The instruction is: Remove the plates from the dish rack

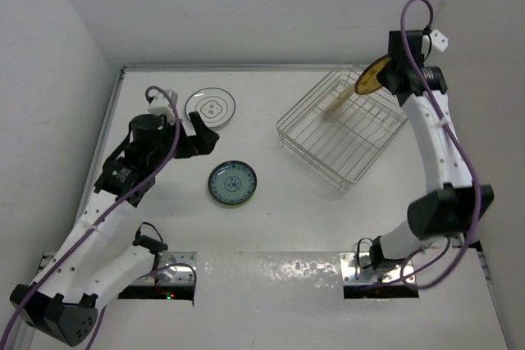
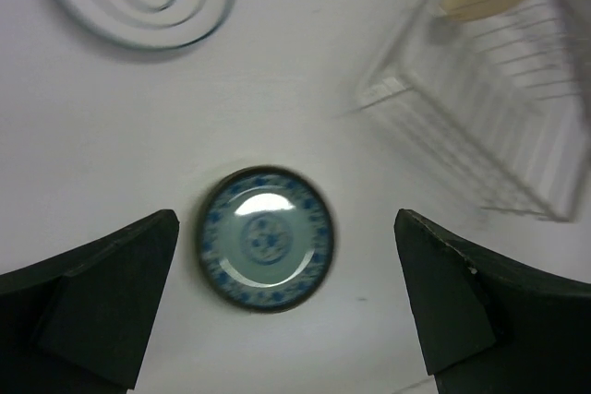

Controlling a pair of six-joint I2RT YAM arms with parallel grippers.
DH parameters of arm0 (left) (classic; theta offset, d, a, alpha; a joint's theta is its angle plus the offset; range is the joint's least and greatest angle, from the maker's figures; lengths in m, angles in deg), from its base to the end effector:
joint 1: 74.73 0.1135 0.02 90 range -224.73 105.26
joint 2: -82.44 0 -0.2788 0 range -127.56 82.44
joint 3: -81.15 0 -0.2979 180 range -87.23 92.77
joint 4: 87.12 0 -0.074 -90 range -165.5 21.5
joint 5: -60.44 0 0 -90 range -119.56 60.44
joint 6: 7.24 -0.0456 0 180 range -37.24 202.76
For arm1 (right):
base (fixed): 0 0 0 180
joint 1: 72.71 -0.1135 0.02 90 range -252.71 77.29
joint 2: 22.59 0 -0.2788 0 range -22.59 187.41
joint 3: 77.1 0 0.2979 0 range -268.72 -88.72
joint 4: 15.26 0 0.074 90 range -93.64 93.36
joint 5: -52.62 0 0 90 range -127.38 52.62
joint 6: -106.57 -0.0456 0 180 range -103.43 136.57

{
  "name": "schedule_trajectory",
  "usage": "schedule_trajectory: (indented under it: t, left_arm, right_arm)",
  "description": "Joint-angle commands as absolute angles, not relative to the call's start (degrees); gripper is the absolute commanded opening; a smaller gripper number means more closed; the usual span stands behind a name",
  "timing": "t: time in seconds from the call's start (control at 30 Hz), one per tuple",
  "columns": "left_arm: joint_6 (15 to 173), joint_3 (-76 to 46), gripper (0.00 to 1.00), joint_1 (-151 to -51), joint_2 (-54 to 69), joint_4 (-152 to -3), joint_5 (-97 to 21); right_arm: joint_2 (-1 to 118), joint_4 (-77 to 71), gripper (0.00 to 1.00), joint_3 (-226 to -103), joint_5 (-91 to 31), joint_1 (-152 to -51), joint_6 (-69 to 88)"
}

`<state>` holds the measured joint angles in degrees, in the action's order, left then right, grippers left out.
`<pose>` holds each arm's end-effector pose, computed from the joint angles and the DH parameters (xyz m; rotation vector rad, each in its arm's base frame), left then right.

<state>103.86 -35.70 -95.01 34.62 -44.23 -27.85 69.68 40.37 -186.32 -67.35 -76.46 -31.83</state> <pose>0.2126 -0.0771 0.3435 -0.0337 2.0774 -0.4159 0.4052 0.0037 0.4080 1.0605 1.8628 -0.0622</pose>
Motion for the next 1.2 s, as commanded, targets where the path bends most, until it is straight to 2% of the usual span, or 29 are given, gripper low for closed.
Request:
schedule_trajectory:
  t: [0.0,0.1,0.13,0.2,0.23,0.27,0.37,0.43,0.5,0.53,0.57,0.6,0.63,0.67,0.7,0.77,0.8,0.83,0.87,1.0,1.17]
  left_arm:
    - [110.2,-30.1,1.00,-95.2,32.2,-58.5,-48.5]
    - [116.5,-28.9,1.00,-95.2,27.3,-69.3,-57.2]
    - [118.0,-28.2,1.00,-95.3,25.7,-71.2,-58.2]
    - [121.4,-27.6,1.00,-95.4,20.9,-76.4,-60.6]
    - [122.5,-27.3,1.00,-95.5,19.3,-77.7,-61.2]
    - [123.0,-26.7,1.00,-95.7,17.9,-78.5,-61.6]
    - [121.6,-25.5,0.99,-95.9,12.7,-75.4,-58.0]
    - [119.9,-25.1,0.96,-95.9,11.6,-70.7,-54.4]
    - [118.2,-25.9,0.83,-95.9,10.7,-69.1,-52.3]
    - [117.9,-26.3,0.72,-95.9,10.5,-69.1,-52.6]
    - [117.6,-26.8,0.46,-95.9,9.9,-69.7,-53.9]
    - [117.6,-27.7,0.38,-95.8,9.8,-70.1,-54.7]
    - [117.6,-28.1,0.24,-95.9,9.6,-70.4,-55.1]
    - [117.1,-28.3,0.01,-95.9,9.6,-69.9,-54.8]
    - [117.0,-28.3,0.00,-95.9,9.7,-69.4,-54.2]
    - [116.1,-29.2,0.00,-95.9,11.0,-66.8,-50.4]
    - [115.9,-29.7,0.00,-95.9,11.6,-65.7,-48.5]
    - [116.0,-31.7,0.00,-95.9,12.6,-64.8,-46.0]
    - [116.4,-33.2,0.00,-95.9,14.7,-63.0,-40.6]
    - [117.6,-40.1,0.00,-95.8,19.2,-59.0,-30.8]
    - [117.8,-47.7,0.00,-95.8,23.0,-58.1,-24.9]
  right_arm:
    - [61.2,36.5,0.09,-180.2,-63.1,-78.7,-22.9]
    - [55.3,28.9,0.09,-174.2,-49.6,-80.7,-15.6]
    - [54.3,22.7,0.09,-169.6,-34.5,-81.2,-14.2]
    - [53.0,16.2,0.09,-165.9,-17.4,-83.9,-11.9]
    - [52.9,10.8,0.09,-163.1,-4.9,-85.6,-11.8]
    - [52.6,8.3,0.09,-161.6,-1.1,-87.5,-11.8]
    - [49.7,-1.0,0.10,-155.2,-0.7,-96.0,-14.2]
    - [49.0,-7.2,0.10,-152.2,0.1,-96.5,-18.7]
    - [49.2,-17.0,0.09,-148.2,1.7,-96.8,-25.8]
    - [49.6,-19.4,0.09,-147.4,1.9,-97.0,-27.7]
    - [49.8,-21.6,0.09,-146.5,2.0,-97.2,-30.9]
    - [50.8,-26.4,0.09,-144.7,2.2,-97.3,-32.5]
    - [51.3,-28.1,0.09,-144.2,2.3,-97.4,-33.8]
    - [51.9,-29.2,0.09,-143.5,2.5,-97.4,-35.4]
    - [52.3,-29.8,0.11,-143.1,2.4,-97.4,-35.5]
    - [53.1,-25.4,0.57,-142.7,1.5,-97.5,-34.1]
    - [53.1,-21.9,0.83,-142.9,0.1,-97.4,-32.5]
    - [52.6,-17.1,0.99,-143.0,-2.5,-97.3,-30.1]
    - [52.3,-6.8,0.99,-144.2,-10.6,-97.3,-25.1]
    - [50.9,11.5,0.99,-145.9,-32.9,-97.2,-20.3]
    - [48.9,12.4,0.99,-143.0,-35.8,-96.5,-19.1]
